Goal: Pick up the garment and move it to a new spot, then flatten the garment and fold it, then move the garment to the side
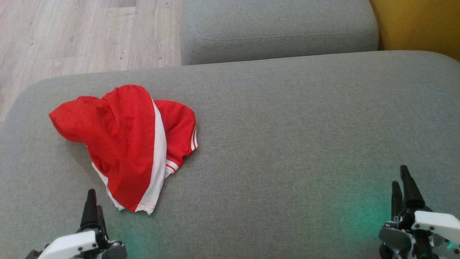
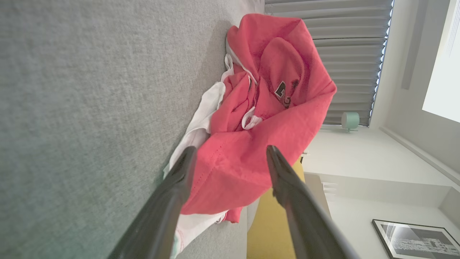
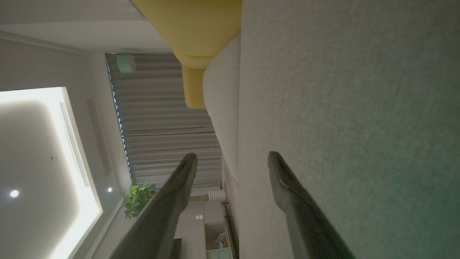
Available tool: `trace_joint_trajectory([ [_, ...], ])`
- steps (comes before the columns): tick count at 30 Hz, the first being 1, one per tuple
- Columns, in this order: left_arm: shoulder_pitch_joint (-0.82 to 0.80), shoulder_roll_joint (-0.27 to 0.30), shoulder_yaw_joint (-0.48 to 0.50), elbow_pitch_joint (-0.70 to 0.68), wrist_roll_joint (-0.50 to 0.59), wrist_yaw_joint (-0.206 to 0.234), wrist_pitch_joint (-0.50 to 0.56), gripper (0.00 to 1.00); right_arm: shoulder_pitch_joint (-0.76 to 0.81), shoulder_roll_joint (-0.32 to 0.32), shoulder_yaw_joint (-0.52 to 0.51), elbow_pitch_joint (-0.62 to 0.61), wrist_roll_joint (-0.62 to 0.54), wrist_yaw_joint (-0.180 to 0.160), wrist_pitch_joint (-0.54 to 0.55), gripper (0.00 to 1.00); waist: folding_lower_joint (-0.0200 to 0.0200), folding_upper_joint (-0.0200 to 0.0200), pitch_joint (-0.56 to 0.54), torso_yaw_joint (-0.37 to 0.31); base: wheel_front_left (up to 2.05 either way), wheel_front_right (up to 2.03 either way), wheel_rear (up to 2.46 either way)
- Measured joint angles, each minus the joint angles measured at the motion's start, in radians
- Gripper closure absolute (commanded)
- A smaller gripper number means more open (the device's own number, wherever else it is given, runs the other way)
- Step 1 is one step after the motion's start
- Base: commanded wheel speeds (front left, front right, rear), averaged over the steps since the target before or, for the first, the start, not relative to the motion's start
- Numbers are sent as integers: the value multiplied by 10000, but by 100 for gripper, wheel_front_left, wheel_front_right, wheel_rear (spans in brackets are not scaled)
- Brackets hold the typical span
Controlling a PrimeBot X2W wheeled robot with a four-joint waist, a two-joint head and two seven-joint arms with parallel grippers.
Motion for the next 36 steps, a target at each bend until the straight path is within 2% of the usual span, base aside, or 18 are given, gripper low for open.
trace_joint_trajectory([
  [14, 1, 0, 38, -144, 476, -2, -366, 0, 0, 0, 42, -138, -999, 0, -382, 0, 0, 0, -14, 14, 0, 0, 0],
  [20, 1, 0, 100, -205, 1089, -2, -522, 0, -1, 0, -44, -272, -1873, 0, -520, 0, 0, 0, -8, 22, 0, 0, 0],
  [23, -4, 2, 161, -431, 1584, 13, -621, 0, -8, 0, -56, -441, -2675, 2, -614, 0, 0, 0, 4, 27, 0, 0, 0],
  [36, -43, 2, -40, -1513, 3829, 878, -1045, 0, -115, 0, 27, -1348, -5845, 2, -1032, 0, 0, 0, 81, 66, 0, 0, 0],
])
